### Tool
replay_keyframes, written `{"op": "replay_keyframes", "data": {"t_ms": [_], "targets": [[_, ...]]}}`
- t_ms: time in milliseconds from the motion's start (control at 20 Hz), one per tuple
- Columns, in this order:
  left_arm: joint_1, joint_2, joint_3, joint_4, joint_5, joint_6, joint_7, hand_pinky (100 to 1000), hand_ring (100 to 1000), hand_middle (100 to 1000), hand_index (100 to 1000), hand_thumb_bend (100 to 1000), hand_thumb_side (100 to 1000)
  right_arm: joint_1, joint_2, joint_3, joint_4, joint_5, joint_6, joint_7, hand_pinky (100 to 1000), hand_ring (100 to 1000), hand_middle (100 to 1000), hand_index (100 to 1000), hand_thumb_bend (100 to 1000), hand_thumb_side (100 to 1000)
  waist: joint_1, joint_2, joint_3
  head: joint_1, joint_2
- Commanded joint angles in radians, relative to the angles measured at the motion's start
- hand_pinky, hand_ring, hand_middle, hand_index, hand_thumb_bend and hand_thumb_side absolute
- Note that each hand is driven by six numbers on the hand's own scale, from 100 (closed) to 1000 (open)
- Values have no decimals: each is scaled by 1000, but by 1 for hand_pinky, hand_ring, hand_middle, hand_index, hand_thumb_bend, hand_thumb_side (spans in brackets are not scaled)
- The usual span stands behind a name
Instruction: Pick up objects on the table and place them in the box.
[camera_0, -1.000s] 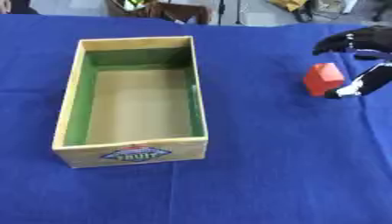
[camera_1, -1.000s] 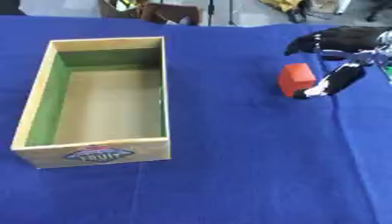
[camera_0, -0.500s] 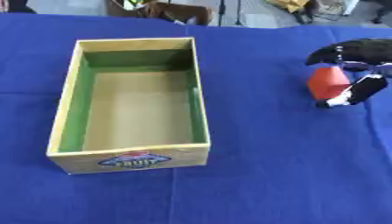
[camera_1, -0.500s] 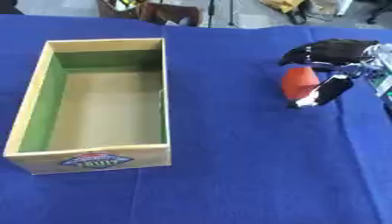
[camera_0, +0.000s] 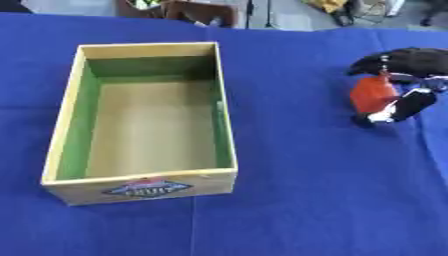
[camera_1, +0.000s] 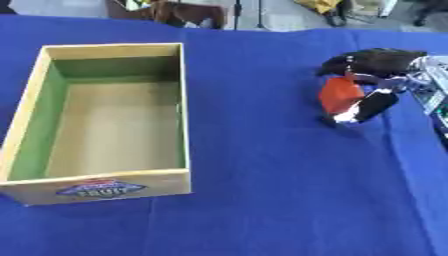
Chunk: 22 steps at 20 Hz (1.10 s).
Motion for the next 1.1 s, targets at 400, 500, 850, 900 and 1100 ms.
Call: {"op": "replay_keyframes", "data": {"t_ms": [400, 500, 850, 900, 1100], "targets": [[7, 13, 1, -19, -17, -2, 0, 259, 393, 452, 644, 100, 998, -7, -87, -29, -16, -30, 4, 6, 856, 937, 925, 1000, 427, 788, 0, -26, -16, 14, 0], [7, 13, 1, -19, -18, -2, 0, 260, 393, 452, 644, 100, 998, -3, -89, -32, -13, -35, 7, 15, 857, 937, 925, 1000, 418, 787, 0, -24, -14, 12, -5], [2, 9, -1, -19, -20, -4, -4, 260, 394, 452, 644, 100, 1000, 2, -84, -36, -9, -39, 19, 24, 856, 936, 922, 1000, 389, 784, -2, -12, -8, -3, -24], [2, 8, -2, -19, -20, -4, -5, 260, 394, 453, 644, 100, 1000, 3, -82, -35, -8, -37, 20, 23, 856, 936, 922, 1000, 390, 785, -1, -10, -6, -5, -27], [-1, 5, -4, -19, -20, -6, -7, 260, 394, 453, 644, 100, 1000, 8, -78, -35, -5, -27, 26, 16, 856, 936, 921, 1000, 382, 777, -1, -2, 2, -14, -35]]}}
